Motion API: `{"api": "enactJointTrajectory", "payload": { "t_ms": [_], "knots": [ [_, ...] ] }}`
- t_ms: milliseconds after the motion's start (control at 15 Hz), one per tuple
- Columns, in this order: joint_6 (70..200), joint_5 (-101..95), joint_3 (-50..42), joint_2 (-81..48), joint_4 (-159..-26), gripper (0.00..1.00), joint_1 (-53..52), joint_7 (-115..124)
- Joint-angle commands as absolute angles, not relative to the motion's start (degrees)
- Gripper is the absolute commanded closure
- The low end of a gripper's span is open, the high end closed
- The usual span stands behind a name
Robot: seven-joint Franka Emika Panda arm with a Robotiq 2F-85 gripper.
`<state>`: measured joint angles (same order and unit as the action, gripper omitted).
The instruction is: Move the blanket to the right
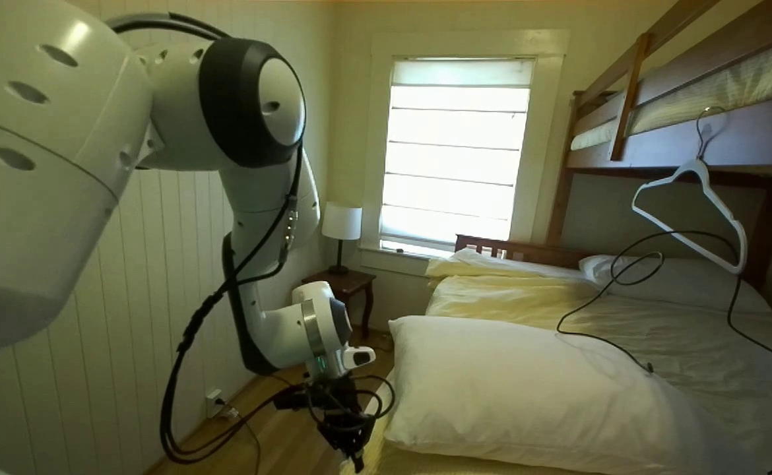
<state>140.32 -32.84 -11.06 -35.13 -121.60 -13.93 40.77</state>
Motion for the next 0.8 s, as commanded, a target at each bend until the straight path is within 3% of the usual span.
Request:
{"api": "enactJointTrajectory", "payload": {
  "t_ms": [0,400,667,733],
  "knots": [
    [150.78,-34.05,-14.29,-22.28,-135.11,0.99,-13.12,44.69],
    [166.22,-44.20,-27.26,-8.38,-147.85,0.99,-16.35,57.21],
    [164.33,-62.34,-39.67,1.96,-149.86,0.99,-20.01,70.67],
    [166.70,-55.51,-35.10,-5.62,-146.90,0.94,-17.48,65.35]
  ]
}}
